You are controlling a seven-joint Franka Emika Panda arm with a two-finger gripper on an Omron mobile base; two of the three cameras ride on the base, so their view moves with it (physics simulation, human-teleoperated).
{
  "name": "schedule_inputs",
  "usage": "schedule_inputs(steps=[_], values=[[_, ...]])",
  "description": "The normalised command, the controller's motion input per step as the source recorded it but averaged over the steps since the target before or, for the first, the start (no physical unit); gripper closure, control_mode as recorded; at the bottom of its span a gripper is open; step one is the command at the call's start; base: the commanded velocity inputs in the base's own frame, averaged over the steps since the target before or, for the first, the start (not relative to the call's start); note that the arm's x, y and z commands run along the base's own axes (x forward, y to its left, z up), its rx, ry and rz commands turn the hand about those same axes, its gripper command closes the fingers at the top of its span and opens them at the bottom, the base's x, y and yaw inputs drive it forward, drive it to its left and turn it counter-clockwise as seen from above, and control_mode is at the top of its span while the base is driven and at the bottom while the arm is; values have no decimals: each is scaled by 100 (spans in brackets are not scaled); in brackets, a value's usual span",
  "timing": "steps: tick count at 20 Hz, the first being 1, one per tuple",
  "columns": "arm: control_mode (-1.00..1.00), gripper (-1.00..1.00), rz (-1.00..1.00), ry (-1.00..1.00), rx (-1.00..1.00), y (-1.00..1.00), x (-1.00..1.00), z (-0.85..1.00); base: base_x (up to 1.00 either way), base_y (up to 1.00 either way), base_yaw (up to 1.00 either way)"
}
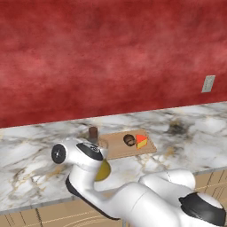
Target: Retrieve the reheated potato from the microwave, then place the potato, cheese, and condiment on the cutting board.
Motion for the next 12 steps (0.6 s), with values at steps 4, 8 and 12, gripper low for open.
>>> schedule_inputs(steps=[4, 8, 12], values=[[-100, -100, 0, 0, 0, 11, -22, -2, 0, 0, 0], [-100, -100, 0, 0, 0, 6, -12, -4, 0, 0, 0], [-100, -100, 0, 0, 0, 4, -9, -5, 0, 0, 0]])
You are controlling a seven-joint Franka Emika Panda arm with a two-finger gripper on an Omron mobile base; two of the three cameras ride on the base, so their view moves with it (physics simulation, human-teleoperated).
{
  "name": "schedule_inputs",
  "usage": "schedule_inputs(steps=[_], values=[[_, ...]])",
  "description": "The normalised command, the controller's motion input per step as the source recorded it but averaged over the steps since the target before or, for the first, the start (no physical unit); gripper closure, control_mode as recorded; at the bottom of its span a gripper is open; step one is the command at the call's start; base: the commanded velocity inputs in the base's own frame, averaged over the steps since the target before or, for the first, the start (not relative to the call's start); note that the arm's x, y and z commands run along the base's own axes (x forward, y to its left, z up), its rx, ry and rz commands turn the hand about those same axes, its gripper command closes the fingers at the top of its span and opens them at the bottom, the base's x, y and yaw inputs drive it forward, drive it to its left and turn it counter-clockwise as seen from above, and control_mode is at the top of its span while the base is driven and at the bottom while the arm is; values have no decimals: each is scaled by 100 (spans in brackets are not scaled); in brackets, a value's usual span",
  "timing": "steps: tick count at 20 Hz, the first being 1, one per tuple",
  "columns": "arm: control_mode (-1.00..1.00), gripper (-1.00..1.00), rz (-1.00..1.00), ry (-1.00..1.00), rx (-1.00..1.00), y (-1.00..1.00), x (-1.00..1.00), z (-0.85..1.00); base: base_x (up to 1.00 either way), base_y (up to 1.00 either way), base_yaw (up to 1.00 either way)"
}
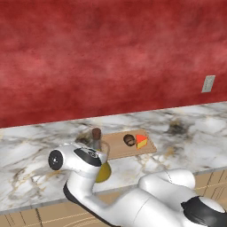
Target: Retrieve the reheated potato from the microwave, then place the potato, cheese, and condiment on the cutting board.
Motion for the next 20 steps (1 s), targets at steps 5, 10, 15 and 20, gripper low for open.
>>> schedule_inputs(steps=[5, 10, 15, 20], values=[[-100, -100, -1, 0, 0, 11, 0, 0, 0, 0, 0], [-100, -100, -6, 0, 0, 16, 8, 0, 0, 0, 0], [-100, -100, -13, 0, 0, 4, 13, 0, 0, 0, 0], [-100, -100, -15, -1, 0, 0, -10, 0, 0, 0, 0]])
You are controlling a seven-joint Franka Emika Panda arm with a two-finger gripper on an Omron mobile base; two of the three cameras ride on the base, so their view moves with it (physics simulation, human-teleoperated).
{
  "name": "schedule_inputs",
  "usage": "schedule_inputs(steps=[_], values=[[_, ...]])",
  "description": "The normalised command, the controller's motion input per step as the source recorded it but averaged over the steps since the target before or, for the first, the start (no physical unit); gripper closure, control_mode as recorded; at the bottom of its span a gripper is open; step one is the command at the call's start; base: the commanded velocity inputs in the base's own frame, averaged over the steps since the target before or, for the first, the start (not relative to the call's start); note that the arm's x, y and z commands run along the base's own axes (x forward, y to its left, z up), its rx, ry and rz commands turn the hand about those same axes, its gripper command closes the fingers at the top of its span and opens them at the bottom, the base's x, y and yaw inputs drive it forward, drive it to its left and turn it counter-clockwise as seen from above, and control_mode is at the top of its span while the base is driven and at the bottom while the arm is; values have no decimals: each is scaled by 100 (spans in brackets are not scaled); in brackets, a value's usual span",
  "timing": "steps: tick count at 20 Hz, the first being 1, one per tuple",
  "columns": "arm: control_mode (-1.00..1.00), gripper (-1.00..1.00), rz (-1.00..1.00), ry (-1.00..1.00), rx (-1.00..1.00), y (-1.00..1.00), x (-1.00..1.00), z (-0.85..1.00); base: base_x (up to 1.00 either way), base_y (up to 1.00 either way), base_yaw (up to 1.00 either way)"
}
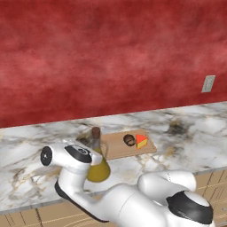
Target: Retrieve the reheated potato from the microwave, then place the potato, cheese, and condiment on the cutting board.
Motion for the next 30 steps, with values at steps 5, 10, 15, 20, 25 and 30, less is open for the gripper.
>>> schedule_inputs(steps=[5, 10, 15, 20, 25, 30], values=[[-100, -100, -10, -4, 0, 0, -23, 3, 0, 0, 0], [-100, -100, -6, -2, 0, -2, -5, 11, 0, 0, 0], [-100, -100, -3, 0, -2, -8, 0, 5, 0, 0, 0], [-100, -100, -2, 0, -2, -14, 0, 3, 0, 0, 0], [-100, -100, 0, 0, 0, -19, 0, 0, 0, 0, 0], [-100, -100, 0, 0, 0, -14, 0, 0, 0, 0, 0]])
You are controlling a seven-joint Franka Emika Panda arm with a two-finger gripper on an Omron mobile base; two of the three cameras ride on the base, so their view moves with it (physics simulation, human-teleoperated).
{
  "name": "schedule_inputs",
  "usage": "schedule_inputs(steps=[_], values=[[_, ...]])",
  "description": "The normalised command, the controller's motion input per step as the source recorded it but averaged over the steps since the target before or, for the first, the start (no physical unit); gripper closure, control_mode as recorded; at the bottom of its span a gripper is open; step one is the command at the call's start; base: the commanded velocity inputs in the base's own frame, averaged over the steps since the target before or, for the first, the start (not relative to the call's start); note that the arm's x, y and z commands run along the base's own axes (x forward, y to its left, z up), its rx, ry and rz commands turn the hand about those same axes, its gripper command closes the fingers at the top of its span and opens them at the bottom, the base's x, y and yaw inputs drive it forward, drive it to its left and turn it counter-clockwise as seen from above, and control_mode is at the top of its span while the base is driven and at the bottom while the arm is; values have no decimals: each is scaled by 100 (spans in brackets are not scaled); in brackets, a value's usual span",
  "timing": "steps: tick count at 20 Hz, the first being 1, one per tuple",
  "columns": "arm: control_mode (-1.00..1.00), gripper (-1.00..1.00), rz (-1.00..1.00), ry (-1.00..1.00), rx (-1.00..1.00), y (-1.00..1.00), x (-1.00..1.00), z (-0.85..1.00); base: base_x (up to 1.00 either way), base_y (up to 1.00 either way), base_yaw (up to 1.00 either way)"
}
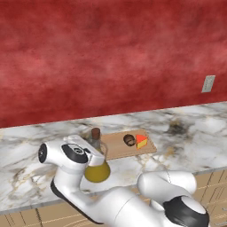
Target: Retrieve the reheated potato from the microwave, then place the potato, cheese, and condiment on the cutting board.
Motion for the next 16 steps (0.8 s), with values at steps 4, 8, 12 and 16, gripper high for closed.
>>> schedule_inputs(steps=[4, 8, 12, 16], values=[[-100, -100, 0, 0, 0, -13, 0, 0, 0, 0, 0], [-100, -100, 0, 0, 0, -3, 0, 0, 0, 0, 0], [-100, -100, 2, 0, 0, 3, -1, 0, 0, 0, 0], [-100, -100, 1, 0, 0, 8, 2, 0, 0, 0, 0]])
